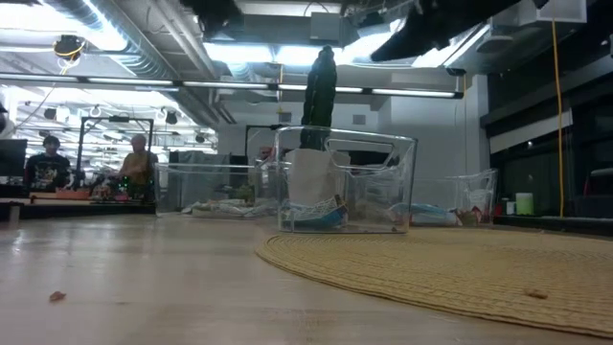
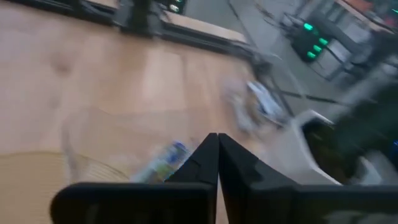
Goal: Pick and place Granola Bars by type
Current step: Return to Home Position
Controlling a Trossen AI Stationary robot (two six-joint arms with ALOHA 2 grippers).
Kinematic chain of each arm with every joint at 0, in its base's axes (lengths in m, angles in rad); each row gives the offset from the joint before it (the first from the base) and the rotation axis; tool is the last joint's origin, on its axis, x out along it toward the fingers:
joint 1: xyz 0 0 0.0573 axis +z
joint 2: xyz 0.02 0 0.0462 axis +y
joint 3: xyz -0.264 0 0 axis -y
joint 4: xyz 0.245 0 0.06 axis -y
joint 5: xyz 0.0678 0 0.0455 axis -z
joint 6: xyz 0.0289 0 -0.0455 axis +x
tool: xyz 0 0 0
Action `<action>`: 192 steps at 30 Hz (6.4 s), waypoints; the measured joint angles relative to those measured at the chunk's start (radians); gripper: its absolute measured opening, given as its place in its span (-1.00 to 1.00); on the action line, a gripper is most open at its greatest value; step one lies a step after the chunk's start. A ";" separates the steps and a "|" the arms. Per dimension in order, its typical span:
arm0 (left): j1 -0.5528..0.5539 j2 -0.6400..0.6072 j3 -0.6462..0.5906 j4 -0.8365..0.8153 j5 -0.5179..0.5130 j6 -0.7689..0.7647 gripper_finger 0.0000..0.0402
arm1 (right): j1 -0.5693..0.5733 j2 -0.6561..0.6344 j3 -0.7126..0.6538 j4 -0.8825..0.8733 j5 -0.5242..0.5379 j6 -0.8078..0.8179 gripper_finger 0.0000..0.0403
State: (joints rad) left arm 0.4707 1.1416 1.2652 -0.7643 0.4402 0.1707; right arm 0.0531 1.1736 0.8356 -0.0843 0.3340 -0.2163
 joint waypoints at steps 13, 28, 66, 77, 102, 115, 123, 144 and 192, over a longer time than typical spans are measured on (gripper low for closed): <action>-0.422 -0.245 -0.421 0.306 -0.177 -0.125 -0.99 | 0.062 -0.521 -0.381 -0.059 0.173 0.182 -0.97; -0.346 -0.843 -1.064 0.831 -0.181 -0.271 -0.98 | 0.404 -0.817 -0.731 0.198 0.440 0.006 -0.97; -0.346 -1.043 -1.223 0.718 -0.180 -0.257 -0.96 | 0.506 -0.912 -0.829 0.227 0.280 -0.081 -0.97; -0.346 -1.043 -1.223 0.718 -0.180 -0.262 -0.94 | 0.211 -1.076 -0.829 0.225 -0.034 -0.162 -0.96; -0.346 -1.043 -1.223 0.719 -0.181 -0.262 -0.97 | 0.059 -1.172 -0.811 0.069 -0.388 -0.178 -0.96; -0.346 -1.043 -1.223 0.719 -0.180 -0.262 -0.95 | 0.059 -1.171 -0.811 0.065 -0.355 -0.182 -0.96; -0.346 -1.043 -1.223 0.719 -0.180 -0.262 -0.97 | 0.059 -1.171 -0.811 0.065 -0.354 -0.182 -0.96; -0.346 -1.043 -1.223 0.719 -0.181 -0.262 -0.97 | 0.059 -1.171 -0.811 0.064 -0.354 -0.177 -0.96; -0.346 -1.043 -1.223 0.720 -0.180 -0.262 -0.96 | 0.059 -1.171 -0.811 0.065 -0.353 -0.178 -0.92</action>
State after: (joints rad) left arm 0.1249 0.0982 0.0422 -0.0447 0.2598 -0.0917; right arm 0.1120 0.0025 0.0250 -0.0197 -0.0193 -0.3939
